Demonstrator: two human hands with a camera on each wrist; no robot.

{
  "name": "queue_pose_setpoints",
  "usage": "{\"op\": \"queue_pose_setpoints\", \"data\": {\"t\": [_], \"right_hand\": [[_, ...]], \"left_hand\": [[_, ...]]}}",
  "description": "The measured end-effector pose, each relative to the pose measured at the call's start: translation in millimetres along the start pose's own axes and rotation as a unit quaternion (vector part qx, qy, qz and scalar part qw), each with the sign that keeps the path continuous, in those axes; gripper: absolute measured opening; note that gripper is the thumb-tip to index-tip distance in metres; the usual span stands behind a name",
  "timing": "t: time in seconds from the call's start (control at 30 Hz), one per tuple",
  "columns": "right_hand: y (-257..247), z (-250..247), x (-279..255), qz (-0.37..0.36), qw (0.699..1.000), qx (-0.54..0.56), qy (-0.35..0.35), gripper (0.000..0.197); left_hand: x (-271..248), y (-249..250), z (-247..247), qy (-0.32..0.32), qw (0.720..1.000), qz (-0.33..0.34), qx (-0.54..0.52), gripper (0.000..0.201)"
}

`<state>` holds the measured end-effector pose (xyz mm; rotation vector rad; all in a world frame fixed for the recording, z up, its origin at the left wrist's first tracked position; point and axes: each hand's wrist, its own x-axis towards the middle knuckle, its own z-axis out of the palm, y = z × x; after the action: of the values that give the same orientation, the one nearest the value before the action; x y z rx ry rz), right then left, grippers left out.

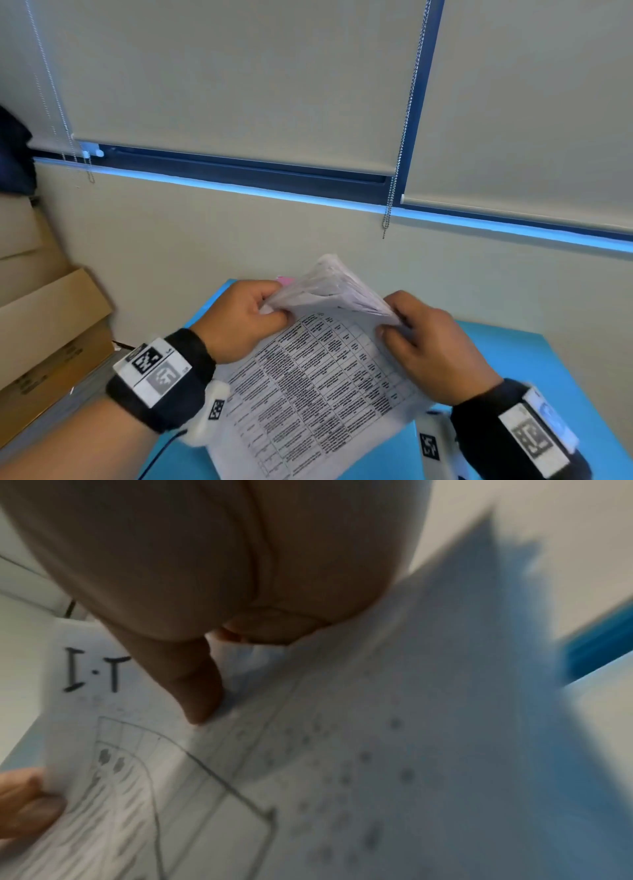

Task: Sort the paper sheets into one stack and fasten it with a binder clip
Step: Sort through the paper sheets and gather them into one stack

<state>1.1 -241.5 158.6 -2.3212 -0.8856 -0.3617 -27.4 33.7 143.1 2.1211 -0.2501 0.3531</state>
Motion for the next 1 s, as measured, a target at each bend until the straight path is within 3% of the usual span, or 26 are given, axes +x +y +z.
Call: {"op": "queue_pose_setpoints", "data": {"t": [0.07,0.17,0.23,0.3,0.37,0.4,0.43,0.47,0.53,0.6,0.77,0.93,1.0], "right_hand": [[8,-2,1,0.044,0.998,0.015,0.048,0.016],[24,3,-2,0.122,0.967,0.166,0.15,0.03],[32,15,-7,0.15,0.889,0.387,0.194,0.05],[40,39,-14,0.161,0.796,0.559,0.169,0.071],[40,65,-22,0.183,0.764,0.605,0.132,0.067],[35,73,-25,0.2,0.768,0.596,0.124,0.048],[29,78,-26,0.211,0.78,0.576,0.126,0.028],[26,81,-27,0.218,0.806,0.533,0.135,0.021],[19,79,-25,0.199,0.855,0.454,0.152,0.028],[7,71,-19,0.166,0.87,0.435,0.164,0.024],[7,73,-8,0.141,0.873,0.415,0.213,0.021],[24,108,-26,0.233,0.886,0.367,0.162,0.026],[29,114,-28,0.239,0.891,0.35,0.159,0.028]], "left_hand": [[-7,0,3,0.034,0.998,0.009,-0.052,0.038],[-17,-3,5,0.085,0.99,0.0,-0.117,0.044],[-25,-5,6,0.125,0.975,-0.025,-0.182,0.039],[-32,-7,9,0.153,0.954,-0.059,-0.252,0.037],[-37,-10,17,0.187,0.929,-0.087,-0.309,0.026],[-39,-10,22,0.2,0.916,-0.102,-0.333,0.014],[-42,-13,26,0.212,0.903,-0.12,-0.355,0.017],[-44,-17,31,0.218,0.889,-0.14,-0.376,0.029],[-47,-18,37,0.214,0.867,-0.16,-0.42,0.033],[-46,-13,39,0.219,0.86,-0.155,-0.434,0.031],[-40,-5,42,0.228,0.89,-0.101,-0.382,0.037],[-56,-41,76,0.229,0.898,-0.175,-0.332,0.042],[-60,-44,81,0.218,0.905,-0.176,-0.319,0.041]]}}
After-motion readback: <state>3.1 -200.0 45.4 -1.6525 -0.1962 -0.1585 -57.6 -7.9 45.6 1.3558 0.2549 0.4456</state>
